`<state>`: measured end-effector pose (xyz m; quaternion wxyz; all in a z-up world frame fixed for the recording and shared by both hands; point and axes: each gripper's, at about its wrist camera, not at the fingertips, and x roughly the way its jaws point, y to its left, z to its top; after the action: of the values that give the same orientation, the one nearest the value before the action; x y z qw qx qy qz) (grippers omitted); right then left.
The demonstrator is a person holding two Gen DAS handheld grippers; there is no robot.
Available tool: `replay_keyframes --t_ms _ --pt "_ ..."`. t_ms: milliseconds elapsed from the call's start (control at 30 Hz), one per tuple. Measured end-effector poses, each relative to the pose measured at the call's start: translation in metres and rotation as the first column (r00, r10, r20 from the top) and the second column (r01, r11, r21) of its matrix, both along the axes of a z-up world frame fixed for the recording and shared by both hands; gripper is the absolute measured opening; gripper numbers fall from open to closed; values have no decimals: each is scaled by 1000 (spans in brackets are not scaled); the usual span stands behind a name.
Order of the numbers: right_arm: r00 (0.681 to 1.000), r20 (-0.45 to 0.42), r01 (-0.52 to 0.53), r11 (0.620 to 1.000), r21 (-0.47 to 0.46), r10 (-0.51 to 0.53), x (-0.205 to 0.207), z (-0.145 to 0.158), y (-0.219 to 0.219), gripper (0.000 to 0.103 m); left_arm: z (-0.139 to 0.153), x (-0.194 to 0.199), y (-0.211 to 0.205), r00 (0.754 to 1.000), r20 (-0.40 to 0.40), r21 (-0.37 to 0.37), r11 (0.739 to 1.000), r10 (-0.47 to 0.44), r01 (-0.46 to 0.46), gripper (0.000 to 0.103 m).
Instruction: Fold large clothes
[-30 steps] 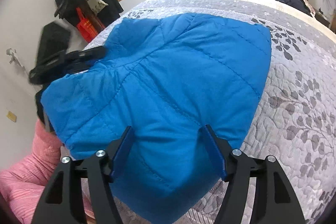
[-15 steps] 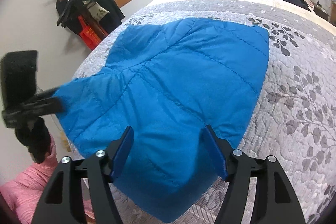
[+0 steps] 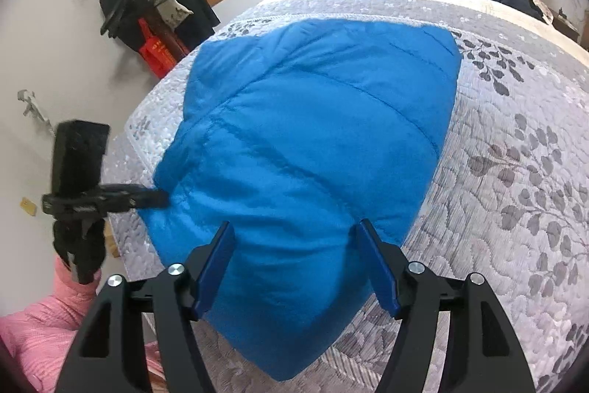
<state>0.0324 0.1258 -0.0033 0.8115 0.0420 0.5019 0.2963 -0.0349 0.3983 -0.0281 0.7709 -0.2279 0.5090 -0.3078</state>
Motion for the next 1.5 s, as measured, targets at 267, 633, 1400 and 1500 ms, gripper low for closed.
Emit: replay_keyframes --t_ms 267,633,1400,1500 --pt "1000 16 -7 1000 1 7 -3 0 -1 72 -1 -2 -6 1000 29 39 999 -10 9 19" --pt "992 -109 98 953 287 -70 10 -4 -64 89 89 11 -6 968 249 121 991 29 -61 88" --pt "952 -305 182 872 454 -40 65 -80 -83 97 19 108 -16 999 -16 112 993 -33 34 98" --pt "948 -318 180 865 469 -25 66 -87 -78 99 6 110 -11 998 -35 39 998 -51 52 101"
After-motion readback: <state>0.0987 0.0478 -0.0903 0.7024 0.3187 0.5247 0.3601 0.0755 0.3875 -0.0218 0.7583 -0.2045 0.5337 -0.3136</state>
